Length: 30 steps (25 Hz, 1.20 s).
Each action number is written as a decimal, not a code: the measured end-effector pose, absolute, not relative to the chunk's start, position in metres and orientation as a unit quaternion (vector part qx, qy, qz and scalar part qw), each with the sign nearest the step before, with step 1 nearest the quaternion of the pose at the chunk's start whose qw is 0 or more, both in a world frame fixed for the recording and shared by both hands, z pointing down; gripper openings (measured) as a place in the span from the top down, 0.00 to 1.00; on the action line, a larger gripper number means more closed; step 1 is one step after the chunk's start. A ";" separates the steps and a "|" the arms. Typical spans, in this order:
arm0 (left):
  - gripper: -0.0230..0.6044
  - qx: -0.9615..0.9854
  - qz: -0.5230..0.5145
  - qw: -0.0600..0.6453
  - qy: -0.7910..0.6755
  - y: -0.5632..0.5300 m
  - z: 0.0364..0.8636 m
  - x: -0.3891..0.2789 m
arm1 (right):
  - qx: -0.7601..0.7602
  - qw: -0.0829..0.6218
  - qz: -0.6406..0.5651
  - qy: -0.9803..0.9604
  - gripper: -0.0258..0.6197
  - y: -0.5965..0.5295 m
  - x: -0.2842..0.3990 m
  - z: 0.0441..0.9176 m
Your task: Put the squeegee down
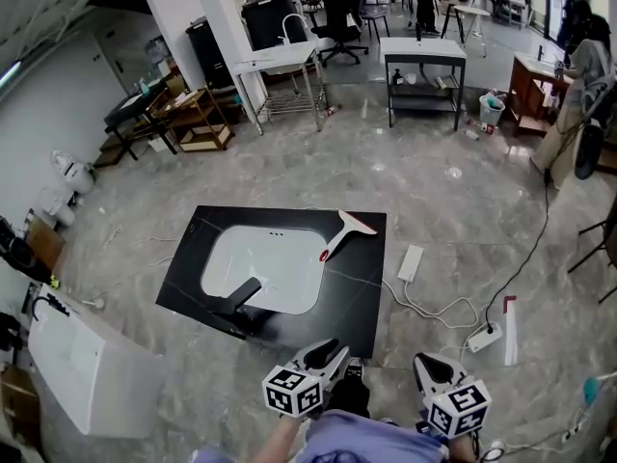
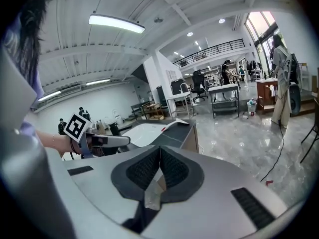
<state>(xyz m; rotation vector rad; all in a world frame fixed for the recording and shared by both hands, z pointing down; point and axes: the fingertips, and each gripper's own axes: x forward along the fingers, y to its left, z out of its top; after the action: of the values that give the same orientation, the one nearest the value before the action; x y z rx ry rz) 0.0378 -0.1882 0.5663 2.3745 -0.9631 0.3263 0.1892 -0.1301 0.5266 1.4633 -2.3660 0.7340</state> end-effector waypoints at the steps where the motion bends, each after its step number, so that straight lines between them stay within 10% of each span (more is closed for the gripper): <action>1: 0.77 0.884 0.117 0.273 -0.360 -0.179 0.565 0.038 | 0.503 0.130 0.252 -0.817 0.93 -0.124 0.190 0.528; 30: 0.79 0.889 0.130 0.168 -0.406 -0.002 0.518 -0.033 | 0.433 0.109 0.236 -0.863 0.93 0.022 0.107 0.526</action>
<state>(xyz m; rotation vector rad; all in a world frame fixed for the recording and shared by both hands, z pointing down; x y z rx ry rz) -0.0330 -0.0022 0.5177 2.5273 -1.1559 0.3700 0.1073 0.0216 0.5262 1.2734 -2.5383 0.6931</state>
